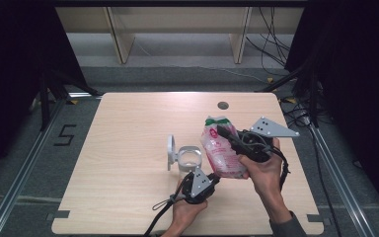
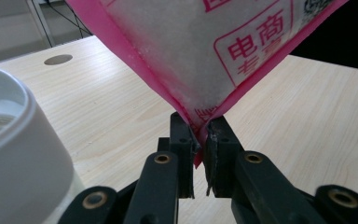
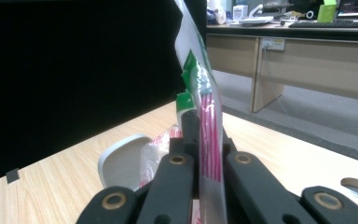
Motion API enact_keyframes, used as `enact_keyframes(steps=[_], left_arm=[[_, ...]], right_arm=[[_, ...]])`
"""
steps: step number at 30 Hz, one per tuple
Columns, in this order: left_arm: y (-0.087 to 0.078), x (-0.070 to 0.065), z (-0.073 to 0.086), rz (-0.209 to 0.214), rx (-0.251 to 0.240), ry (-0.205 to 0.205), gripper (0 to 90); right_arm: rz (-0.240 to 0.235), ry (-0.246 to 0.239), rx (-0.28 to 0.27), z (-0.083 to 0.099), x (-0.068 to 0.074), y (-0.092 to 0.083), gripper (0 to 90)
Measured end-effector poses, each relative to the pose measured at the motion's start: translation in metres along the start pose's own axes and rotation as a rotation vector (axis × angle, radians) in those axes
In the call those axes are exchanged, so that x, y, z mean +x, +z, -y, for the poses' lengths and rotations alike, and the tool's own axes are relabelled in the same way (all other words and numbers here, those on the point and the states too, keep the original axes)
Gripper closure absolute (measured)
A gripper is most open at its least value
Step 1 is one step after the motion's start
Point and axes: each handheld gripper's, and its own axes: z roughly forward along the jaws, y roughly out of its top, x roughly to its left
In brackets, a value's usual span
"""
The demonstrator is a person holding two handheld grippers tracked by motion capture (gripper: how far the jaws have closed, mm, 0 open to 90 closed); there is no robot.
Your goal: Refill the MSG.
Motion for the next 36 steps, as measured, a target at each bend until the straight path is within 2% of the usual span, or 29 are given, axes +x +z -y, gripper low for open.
enact_keyframes(steps=[2,4,5,9,13,15,17,22,29,30,35,36], left_arm=[[0.0,-0.003,0.0,-0.023,-0.012,-0.017,82.4],[0.0,-0.003,0.001,-0.023,-0.019,-0.026,82.4],[0.002,-0.005,0.001,-0.032,-0.04,-0.054,82.4],[0.002,-0.006,0.001,-0.044,-0.05,-0.089,82.3],[0.005,-0.006,0.002,-0.054,-0.073,-0.096,82.3],[0.004,-0.008,0.002,-0.074,-0.065,-0.085,82.3],[0.007,-0.009,0.003,-0.074,-0.08,-0.08,82.4],[0.01,-0.011,0.005,-0.083,-0.081,-0.065,82.5],[0.012,-0.011,0.006,-0.087,-0.098,-0.073,82.6],[0.012,-0.013,0.007,-0.098,-0.09,-0.1,82.6],[0.015,-0.014,0.007,-0.103,-0.09,-0.113,82.6],[0.015,-0.014,0.007,-0.103,-0.09,-0.113,82.6]], right_arm=[[-0.008,-0.001,-0.002,-0.001,0.0,0.004,90.0],[-0.014,0.001,-0.009,-0.001,0.0,0.006,90.0],[-0.011,-0.003,-0.008,-0.002,0.0,0.007,90.0],[0.0,-0.019,-0.005,-0.007,0.005,0.012,90.0],[0.001,-0.025,-0.006,-0.008,0.006,0.017,90.0],[0.003,-0.018,-0.01,-0.008,0.005,0.019,90.0],[0.011,-0.012,-0.005,-0.008,0.005,0.02,90.0],[0.008,-0.008,0.003,-0.006,0.006,0.027,90.0],[0.016,-0.019,0.01,-0.006,0.009,0.032,90.0],[0.014,-0.032,0.01,-0.006,0.009,0.034,90.0],[0.02,-0.021,0.02,-0.004,0.012,0.038,90.0],[0.024,-0.039,0.014,-0.005,0.011,0.038,90.0]])
